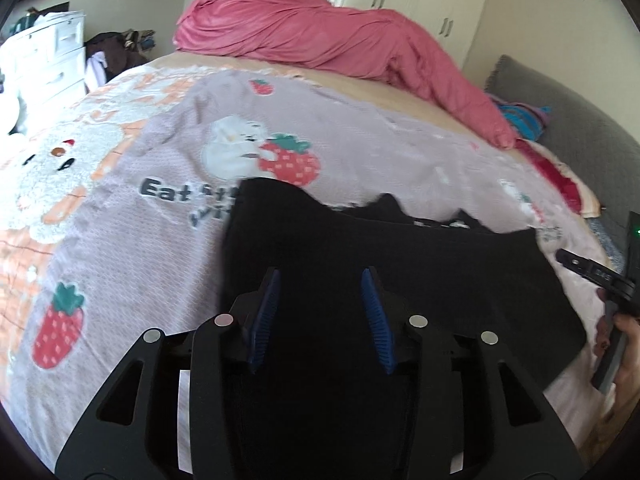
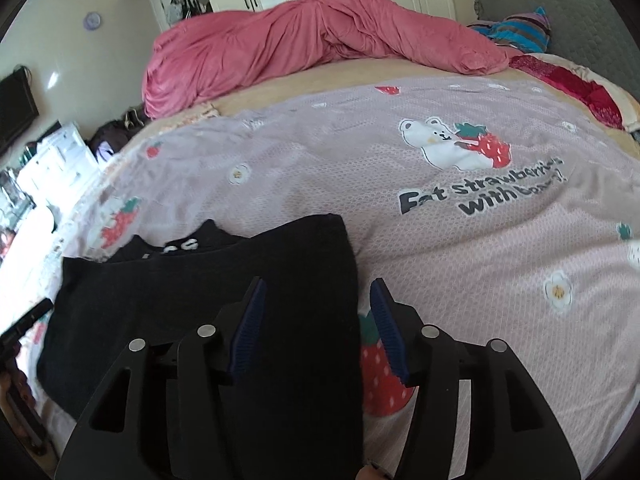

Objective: Fold small clothes
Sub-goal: 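Open both grippers to release the hem on the folded shirt, then withdraw both open grippers from the folded shirt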

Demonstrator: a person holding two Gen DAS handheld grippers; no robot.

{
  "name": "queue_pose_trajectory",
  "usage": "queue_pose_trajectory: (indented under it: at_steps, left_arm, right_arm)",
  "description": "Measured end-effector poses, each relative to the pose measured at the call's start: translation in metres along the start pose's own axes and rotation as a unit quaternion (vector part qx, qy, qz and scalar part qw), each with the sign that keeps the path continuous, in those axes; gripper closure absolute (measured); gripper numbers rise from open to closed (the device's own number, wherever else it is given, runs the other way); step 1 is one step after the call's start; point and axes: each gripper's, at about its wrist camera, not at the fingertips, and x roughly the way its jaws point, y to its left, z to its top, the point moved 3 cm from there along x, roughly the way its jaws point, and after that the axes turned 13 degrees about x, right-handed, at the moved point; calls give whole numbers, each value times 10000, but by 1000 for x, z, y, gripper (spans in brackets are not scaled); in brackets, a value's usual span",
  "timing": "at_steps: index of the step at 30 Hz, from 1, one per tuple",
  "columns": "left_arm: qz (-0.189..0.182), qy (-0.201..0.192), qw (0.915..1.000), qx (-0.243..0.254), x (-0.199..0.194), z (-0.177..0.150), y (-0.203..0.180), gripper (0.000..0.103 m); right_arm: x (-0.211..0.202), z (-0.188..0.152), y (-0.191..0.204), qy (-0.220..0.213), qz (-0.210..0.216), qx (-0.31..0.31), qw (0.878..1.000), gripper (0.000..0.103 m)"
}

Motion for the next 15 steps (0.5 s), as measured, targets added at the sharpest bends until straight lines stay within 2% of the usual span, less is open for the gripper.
queue_pose_trajectory:
  at_steps: [1, 4, 8, 9, 10, 13, 15]
  left_arm:
    - [120, 38, 9999, -5, 3, 2, 6, 67]
    - [371, 105, 9992, -52, 12, 9, 21, 56]
    - [410, 195, 9988, -173, 25, 13, 35, 49]
    - [444, 252, 9986, -126, 30, 14, 36, 49]
    - [473, 309, 9984, -87, 34, 14, 36, 49]
    - [437, 432, 9981, -102, 46, 10, 41, 50]
    - [320, 427, 9984, -162, 48, 9, 42, 69]
  right_arm:
    - [4, 1, 0, 24, -37, -43, 10000, 48]
    - [19, 3, 1, 163, -143, -191, 9996, 47]
    - [39, 7, 1, 366, -115, -263, 9989, 48]
    - [42, 7, 1, 415, -68, -250, 9988, 58]
    - [45, 8, 1, 442, -40, -233, 9987, 77]
    - [47, 10, -6, 441, 30, -60, 9990, 92]
    - [44, 11, -7, 401, 105, 13, 9991, 95]
